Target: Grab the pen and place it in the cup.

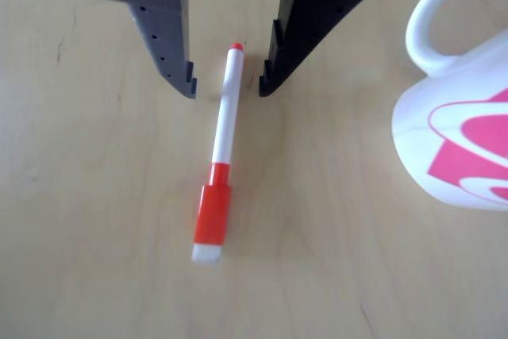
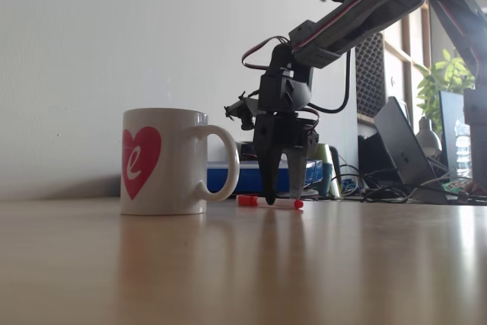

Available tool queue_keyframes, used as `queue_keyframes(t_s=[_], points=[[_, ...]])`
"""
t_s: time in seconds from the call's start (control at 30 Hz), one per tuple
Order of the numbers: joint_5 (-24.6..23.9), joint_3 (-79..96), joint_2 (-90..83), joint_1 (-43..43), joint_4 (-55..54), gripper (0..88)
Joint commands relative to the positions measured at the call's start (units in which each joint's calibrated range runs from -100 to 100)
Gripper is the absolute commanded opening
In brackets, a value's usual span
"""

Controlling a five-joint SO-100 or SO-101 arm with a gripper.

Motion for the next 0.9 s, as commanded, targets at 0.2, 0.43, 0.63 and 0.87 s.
queue_keyframes(t_s=[0.2,0.43,0.63,0.87], points=[[0.25,-5.08,1.24,-0.17,0.00,20.9],[0.25,-12.50,6.22,-0.09,4.65,20.9],[0.25,-13.77,7.13,0.00,5.51,20.8],[0.25,-13.77,7.13,0.08,5.51,7.2]])
